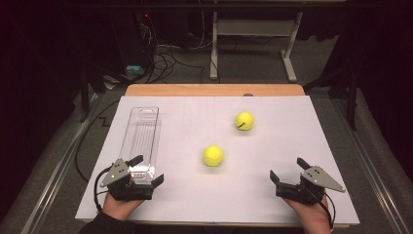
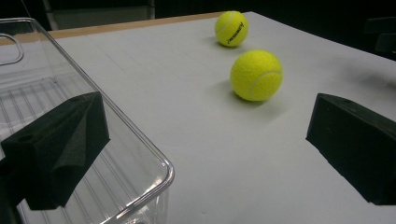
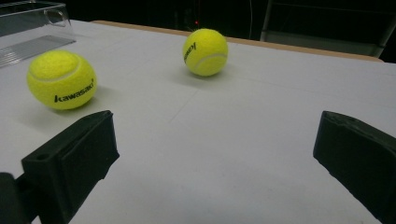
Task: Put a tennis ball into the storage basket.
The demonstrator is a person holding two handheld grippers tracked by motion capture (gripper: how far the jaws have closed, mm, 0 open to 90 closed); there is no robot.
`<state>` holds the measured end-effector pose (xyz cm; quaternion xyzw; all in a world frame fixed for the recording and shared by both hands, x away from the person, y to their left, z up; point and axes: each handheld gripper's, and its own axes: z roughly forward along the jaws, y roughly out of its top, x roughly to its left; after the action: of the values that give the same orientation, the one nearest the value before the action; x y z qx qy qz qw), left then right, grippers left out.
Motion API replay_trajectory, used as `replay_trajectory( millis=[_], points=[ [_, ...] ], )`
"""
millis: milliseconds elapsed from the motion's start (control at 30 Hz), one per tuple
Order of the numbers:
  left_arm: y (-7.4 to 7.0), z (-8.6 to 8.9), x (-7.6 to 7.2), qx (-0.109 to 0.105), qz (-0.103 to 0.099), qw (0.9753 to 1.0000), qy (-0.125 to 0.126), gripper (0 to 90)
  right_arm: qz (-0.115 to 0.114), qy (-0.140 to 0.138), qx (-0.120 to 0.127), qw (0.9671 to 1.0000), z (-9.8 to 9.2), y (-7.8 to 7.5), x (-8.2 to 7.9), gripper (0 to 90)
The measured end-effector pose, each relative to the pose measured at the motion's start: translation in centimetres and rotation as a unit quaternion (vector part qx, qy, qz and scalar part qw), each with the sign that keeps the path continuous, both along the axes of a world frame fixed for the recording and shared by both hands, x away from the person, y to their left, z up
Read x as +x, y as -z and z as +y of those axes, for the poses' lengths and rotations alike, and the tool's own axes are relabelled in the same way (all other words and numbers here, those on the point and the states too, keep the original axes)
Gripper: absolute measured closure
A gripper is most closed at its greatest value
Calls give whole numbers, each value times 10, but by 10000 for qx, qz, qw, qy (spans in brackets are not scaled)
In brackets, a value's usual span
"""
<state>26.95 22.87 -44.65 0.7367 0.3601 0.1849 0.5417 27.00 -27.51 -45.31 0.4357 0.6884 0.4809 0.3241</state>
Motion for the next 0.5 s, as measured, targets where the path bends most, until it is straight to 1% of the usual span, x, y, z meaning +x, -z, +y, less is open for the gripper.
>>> replay_trajectory(
  millis=[167,300,400,500],
  points=[
    [0,-1,0,-3,15,10000,-1,2,-9,61,28,10000,-2,1,0,0],
    [0,0,0,-38,22,10000,-20,2,-33,50,67,10000,-3,0,0,0],
    [0,2,0,-114,26,9999,-28,4,-58,56,96,9999,-3,-1,0,0],
    [0,2,0,-124,36,9999,-24,6,-37,55,124,9999,-3,0,-1,0]
  ],
)
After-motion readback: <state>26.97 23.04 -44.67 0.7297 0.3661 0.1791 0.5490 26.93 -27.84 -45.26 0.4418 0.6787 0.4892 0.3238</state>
